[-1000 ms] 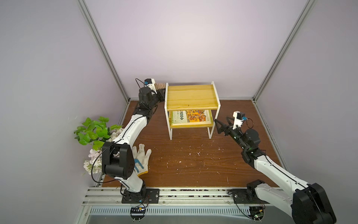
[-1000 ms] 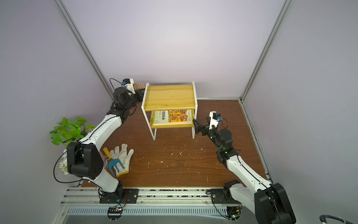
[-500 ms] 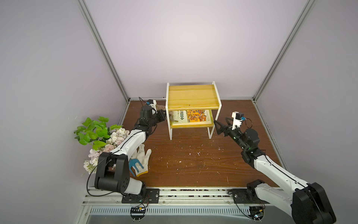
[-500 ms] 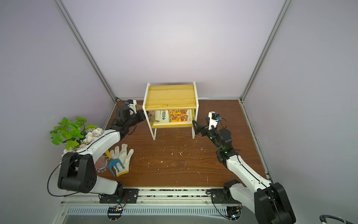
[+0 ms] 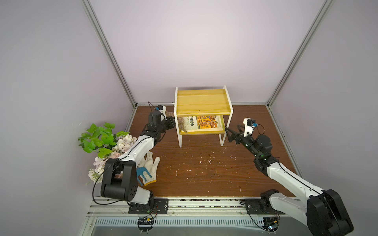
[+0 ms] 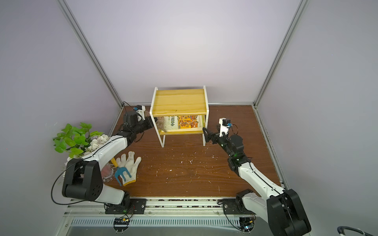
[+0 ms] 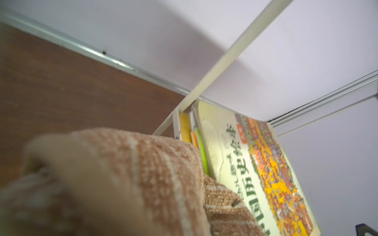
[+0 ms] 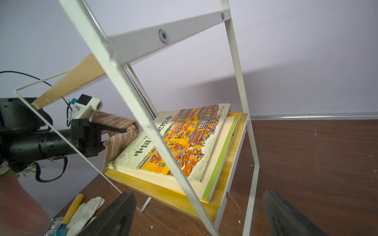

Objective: Wipe the bookshelf clean with a cloth
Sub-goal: Wipe the dust from the shelf.

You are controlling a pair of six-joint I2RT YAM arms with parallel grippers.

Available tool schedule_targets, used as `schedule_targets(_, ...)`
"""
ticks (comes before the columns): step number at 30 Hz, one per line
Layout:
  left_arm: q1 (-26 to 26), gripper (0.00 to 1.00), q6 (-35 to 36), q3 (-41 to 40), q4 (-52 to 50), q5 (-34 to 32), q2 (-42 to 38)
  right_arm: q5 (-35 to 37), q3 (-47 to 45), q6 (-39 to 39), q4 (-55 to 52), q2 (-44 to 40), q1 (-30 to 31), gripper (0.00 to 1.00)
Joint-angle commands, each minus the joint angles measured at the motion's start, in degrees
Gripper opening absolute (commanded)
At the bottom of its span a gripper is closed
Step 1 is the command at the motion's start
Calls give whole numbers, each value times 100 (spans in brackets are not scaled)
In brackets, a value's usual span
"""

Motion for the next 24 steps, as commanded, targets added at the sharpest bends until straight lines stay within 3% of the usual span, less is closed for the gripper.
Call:
schedule_targets(1,135,0,239,408,145,-260,221,-28,173,-151,99,-127,31,99)
schedule_targets(5,223,0,438,1856,-239,-131,1126,-66,334,-129,78,-52,32,99)
schedule_targets(7,212,0,423,2196,-510,178,1360,-82,370,-108,60,-51,33,99)
schedule_targets(12,83,0,26,115,132,106,-287,56,220,-37,90,-150,35,99)
schedule_targets(15,58,0,-129,-858,-318,409,-1497,19,311,-138,-55,-100,42,99)
schedule_targets(19,15,0,-743,-1450,-1329,-1427,-3085,101,450,-255,-197,-94,67,99)
schedule_targets(20,6,0,-815,-1596,-1358,-1587,-3475,144,451,-280,-187,-112,66,99)
schedule_targets(24,-79,0,-769,-1504,-2411,-942,-3850,254,499,-353,-299,-210,74,99)
